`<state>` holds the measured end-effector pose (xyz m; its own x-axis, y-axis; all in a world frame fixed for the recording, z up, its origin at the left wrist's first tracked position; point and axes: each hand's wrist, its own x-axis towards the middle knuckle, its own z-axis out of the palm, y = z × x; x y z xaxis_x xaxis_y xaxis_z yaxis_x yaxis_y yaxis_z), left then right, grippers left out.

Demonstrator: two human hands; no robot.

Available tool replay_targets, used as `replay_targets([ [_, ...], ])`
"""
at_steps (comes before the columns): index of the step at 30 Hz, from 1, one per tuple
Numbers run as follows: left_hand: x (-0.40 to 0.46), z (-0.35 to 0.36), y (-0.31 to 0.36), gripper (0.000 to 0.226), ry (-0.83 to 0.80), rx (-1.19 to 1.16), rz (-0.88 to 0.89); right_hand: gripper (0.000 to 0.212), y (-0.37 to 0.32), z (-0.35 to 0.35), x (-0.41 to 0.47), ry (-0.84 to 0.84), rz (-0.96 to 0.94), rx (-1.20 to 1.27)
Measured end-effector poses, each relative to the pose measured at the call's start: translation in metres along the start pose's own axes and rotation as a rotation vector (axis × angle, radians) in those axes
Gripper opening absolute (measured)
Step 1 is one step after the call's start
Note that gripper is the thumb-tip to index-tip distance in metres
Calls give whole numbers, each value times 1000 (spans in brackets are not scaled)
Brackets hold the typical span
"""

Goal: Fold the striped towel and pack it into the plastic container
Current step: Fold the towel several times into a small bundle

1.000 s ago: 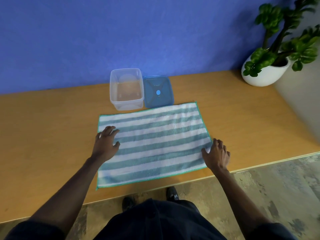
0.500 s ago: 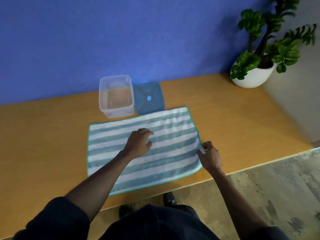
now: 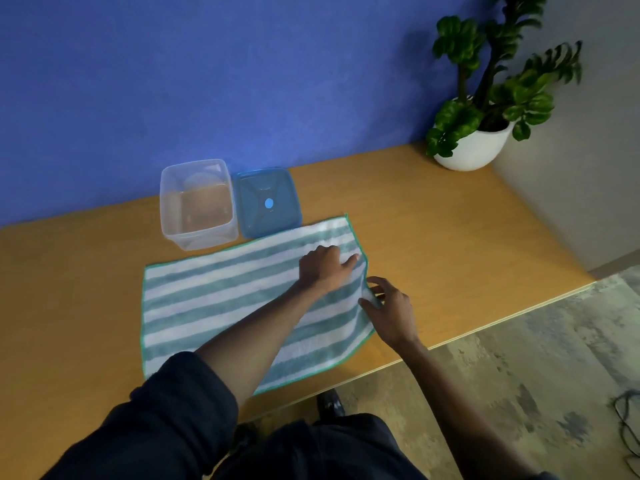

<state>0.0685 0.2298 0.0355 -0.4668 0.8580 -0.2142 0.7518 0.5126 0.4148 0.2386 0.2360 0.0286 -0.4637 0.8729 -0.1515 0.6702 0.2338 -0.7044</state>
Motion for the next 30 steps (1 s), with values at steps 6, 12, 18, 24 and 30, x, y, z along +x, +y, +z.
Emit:
replay_targets([
  [6, 18, 5, 30, 62, -93, -31, -103, 47, -14, -4, -10, -18, -90, 27],
  [12, 44, 7, 28, 28, -184, -48, -175, 46, -23, -13, -19, -56, -121, 86],
  [18, 78, -4, 19, 40, -132, -130, -244, 46, -18, -19, -27, -83, -121, 128],
  [24, 106, -16, 12, 34, -78, -364, -309, 44, -7, -19, -28, -76, -8, 238],
  [30, 111, -25, 14, 34, -102, -734, -350, 8, 1, -23, -20, 80, 114, 226],
])
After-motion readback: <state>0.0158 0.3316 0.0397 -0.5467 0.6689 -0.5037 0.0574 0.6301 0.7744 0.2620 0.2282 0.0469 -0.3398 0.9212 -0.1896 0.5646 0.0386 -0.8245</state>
